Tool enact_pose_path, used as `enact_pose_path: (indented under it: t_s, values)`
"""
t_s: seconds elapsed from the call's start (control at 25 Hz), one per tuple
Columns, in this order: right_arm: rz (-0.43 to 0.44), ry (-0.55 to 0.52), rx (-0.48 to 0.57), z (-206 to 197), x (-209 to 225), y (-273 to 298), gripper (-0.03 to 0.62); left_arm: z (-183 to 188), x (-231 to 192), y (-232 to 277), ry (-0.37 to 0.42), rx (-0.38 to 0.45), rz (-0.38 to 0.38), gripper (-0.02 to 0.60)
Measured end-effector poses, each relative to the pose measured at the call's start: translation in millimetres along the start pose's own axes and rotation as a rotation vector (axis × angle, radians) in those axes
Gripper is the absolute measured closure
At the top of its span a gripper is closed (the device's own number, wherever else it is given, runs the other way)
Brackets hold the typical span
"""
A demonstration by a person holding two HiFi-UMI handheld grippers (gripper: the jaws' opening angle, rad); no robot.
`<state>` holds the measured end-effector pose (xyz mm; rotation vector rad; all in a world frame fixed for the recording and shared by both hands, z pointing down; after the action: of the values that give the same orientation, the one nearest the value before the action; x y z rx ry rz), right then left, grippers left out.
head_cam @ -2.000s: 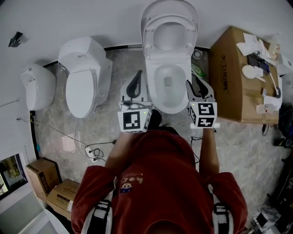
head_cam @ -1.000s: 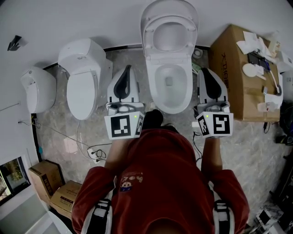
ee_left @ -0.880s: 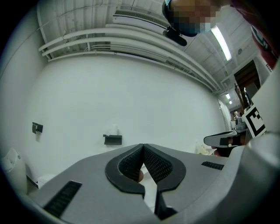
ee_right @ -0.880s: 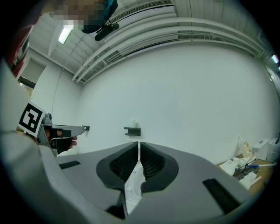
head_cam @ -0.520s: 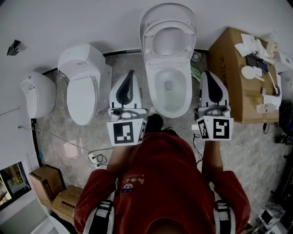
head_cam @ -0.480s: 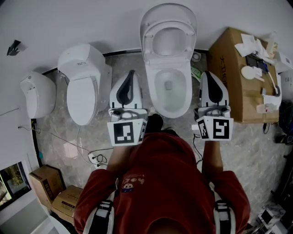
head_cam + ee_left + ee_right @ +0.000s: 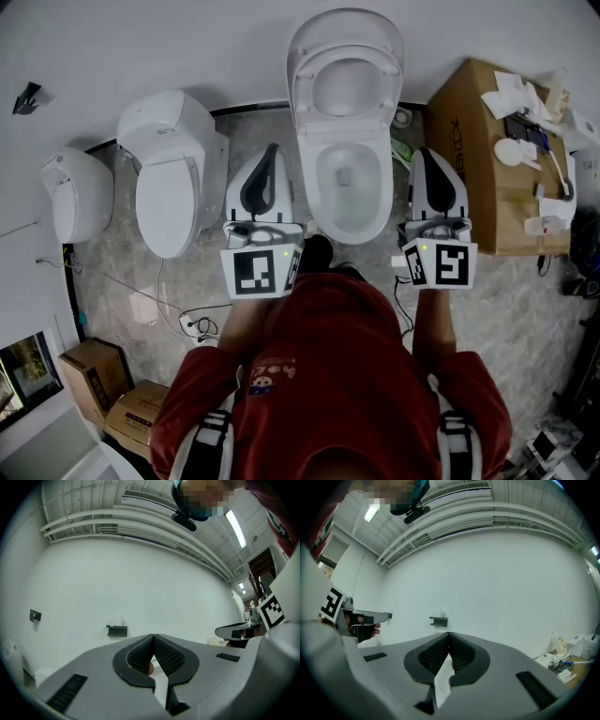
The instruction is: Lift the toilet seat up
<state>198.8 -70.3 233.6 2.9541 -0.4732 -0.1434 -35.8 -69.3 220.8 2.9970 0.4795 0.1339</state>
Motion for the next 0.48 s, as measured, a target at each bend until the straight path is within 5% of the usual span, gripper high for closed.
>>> enact_pose_path:
  t_s: [0.48]
  values:
    - [-0.012,0.022,-0.005,-1.0,11.5,2.4,0.580,1.2,5.3,7.2,-0.010,-0.004,-0.004,0.572]
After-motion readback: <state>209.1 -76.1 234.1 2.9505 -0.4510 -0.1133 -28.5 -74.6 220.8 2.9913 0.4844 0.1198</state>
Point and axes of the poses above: the fingertips, and each gripper's own axes: y forward along the fingers, x to its right, z out of its top, the point moved 5 cm from there along -y, backward along the fingers, and after that the axes turned 13 degrees about -x, right-handed, at the moved point
